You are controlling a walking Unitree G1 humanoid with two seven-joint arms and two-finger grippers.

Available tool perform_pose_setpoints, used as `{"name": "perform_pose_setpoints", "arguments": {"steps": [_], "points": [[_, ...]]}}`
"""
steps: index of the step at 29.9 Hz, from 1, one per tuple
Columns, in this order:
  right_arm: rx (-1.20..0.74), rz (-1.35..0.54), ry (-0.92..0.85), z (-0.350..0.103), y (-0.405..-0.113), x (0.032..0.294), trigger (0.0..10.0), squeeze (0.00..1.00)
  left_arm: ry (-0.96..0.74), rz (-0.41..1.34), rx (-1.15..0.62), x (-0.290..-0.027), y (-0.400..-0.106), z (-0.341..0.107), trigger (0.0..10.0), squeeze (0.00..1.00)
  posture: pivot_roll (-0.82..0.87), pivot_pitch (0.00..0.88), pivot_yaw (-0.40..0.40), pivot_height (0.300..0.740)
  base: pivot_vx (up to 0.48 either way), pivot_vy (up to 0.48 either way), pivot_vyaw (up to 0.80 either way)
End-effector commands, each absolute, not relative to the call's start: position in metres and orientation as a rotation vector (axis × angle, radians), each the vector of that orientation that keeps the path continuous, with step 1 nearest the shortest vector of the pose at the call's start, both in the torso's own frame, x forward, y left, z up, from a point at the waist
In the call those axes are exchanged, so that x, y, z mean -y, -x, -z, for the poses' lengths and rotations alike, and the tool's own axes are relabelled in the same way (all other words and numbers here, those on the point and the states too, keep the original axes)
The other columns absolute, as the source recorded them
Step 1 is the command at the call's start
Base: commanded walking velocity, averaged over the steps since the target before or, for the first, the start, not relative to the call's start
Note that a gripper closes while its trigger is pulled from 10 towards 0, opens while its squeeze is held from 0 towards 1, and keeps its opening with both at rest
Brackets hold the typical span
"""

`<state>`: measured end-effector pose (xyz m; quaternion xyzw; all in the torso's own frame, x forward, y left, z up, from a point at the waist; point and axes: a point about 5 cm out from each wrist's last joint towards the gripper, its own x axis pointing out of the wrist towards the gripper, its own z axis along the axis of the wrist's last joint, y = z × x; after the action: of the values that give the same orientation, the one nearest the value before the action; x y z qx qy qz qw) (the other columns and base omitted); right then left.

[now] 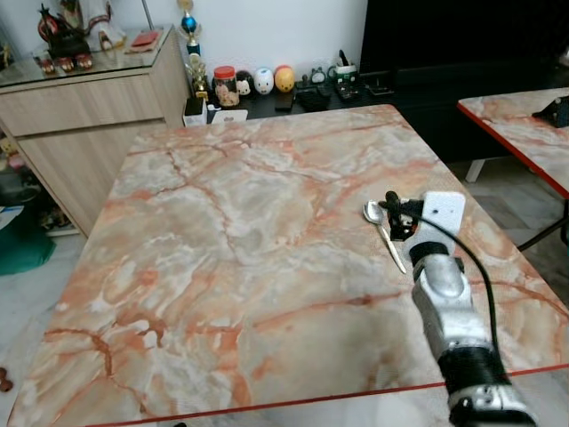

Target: Setting the table

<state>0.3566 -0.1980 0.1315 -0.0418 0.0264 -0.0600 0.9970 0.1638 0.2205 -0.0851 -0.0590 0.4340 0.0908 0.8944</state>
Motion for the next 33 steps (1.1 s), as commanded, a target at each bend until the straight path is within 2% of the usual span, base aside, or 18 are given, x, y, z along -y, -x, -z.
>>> {"name": "perform_pose_setpoints", "arguments": {"steps": [1,2,3,4,5,6,14,23,29,33], "points": [[-0.156,0.118,0.093,-0.121,-0.36,0.2,10.0,1.0,0.128,-0.198,-0.918,-0.223,-0.159,0.087,10.0,0.0,-0.1,0.0,0.073,0.74,0.0,0.0,0.0],[-0.179,0.106,0.09,-0.119,-0.361,0.2,10.0,0.88,0.129,-0.197,-0.918,-0.223,-0.159,0.087,10.0,0.0,-0.1,0.0,0.074,0.74,0.0,0.0,0.0],[-0.219,0.072,0.09,-0.115,-0.364,0.198,10.0,0.52,0.13,-0.196,-0.918,-0.222,-0.159,0.087,10.0,0.0,-0.1,0.0,0.074,0.74,0.0,0.0,0.0],[-0.222,0.064,0.099,-0.115,-0.365,0.197,10.0,0.21,0.131,-0.196,-0.918,-0.222,-0.159,0.087,10.0,0.0,-0.09,0.0,0.073,0.74,0.0,0.0,0.0],[-0.224,0.059,0.106,-0.115,-0.366,0.197,10.0,0.21,0.131,-0.196,-0.918,-0.222,-0.159,0.087,10.0,0.0,-0.09,0.0,0.073,0.74,0.0,0.0,0.0],[-0.221,0.043,0.114,-0.117,-0.368,0.195,10.0,0.0,0.132,-0.197,-0.917,-0.222,-0.159,0.087,10.0,0.0,-0.09,0.0,0.073,0.74,0.0,0.0,0.0],[-0.128,0.0,0.066,-0.131,-0.375,0.179,10.0,0.0,0.135,-0.205,-0.913,-0.222,-0.159,0.087,10.0,0.0,-0.09,0.0,0.071,0.74,0.0,0.0,0.0],[0.021,-0.058,0.05,-0.131,-0.359,0.161,10.0,0.0,0.139,-0.206,-0.909,-0.221,-0.159,0.087,10.0,0.0,-0.09,0.0,0.068,0.74,0.0,0.0,0.0],[0.063,-0.079,0.043,-0.13,-0.352,0.158,10.0,0.0,0.114,-0.194,-0.912,-0.222,-0.16,0.087,10.0,0.0,-0.09,0.0,0.068,0.74,0.0,0.0,0.71],[0.078,-0.083,0.029,-0.131,-0.35,0.158,10.0,0.0,0.113,-0.194,-0.914,-0.222,-0.16,0.087,10.0,0.0,-0.09,0.0,0.068,0.74,0.0,-0.285,0.0]]}}
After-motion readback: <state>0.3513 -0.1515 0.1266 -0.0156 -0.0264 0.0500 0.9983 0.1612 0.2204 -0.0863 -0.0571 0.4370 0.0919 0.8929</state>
